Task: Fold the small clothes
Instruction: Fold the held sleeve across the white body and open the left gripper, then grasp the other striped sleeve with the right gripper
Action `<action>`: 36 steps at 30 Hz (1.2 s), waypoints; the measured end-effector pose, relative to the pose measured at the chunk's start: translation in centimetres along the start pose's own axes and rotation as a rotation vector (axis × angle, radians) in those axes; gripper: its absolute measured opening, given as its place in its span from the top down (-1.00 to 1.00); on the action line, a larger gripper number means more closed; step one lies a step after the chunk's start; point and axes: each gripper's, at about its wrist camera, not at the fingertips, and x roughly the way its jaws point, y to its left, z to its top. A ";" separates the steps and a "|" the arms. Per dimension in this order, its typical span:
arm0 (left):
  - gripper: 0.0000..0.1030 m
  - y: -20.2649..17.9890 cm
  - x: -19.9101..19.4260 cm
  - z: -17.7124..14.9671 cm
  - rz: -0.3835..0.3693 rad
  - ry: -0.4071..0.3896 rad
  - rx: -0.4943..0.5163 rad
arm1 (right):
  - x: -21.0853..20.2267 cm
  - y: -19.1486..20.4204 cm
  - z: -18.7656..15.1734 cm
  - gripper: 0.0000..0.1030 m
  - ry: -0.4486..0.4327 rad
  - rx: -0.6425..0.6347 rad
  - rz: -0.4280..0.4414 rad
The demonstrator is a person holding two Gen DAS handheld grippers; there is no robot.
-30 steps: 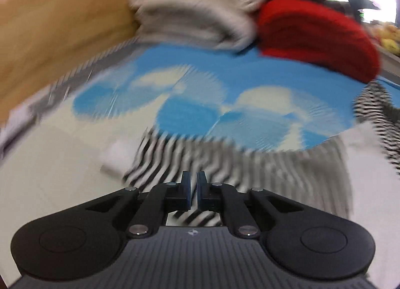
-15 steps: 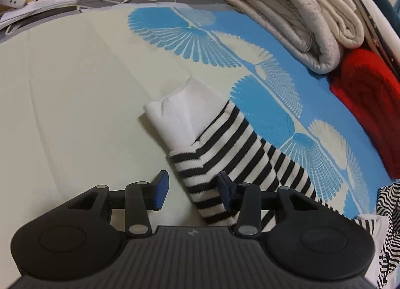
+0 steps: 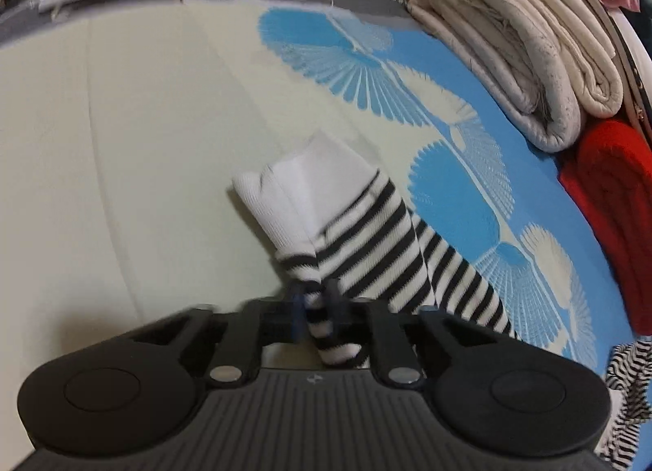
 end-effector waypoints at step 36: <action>0.60 -26.0 -17.5 -14.0 -0.258 0.046 0.709 | 1.7 -4.3 0.7 0.64 0.090 0.330 0.214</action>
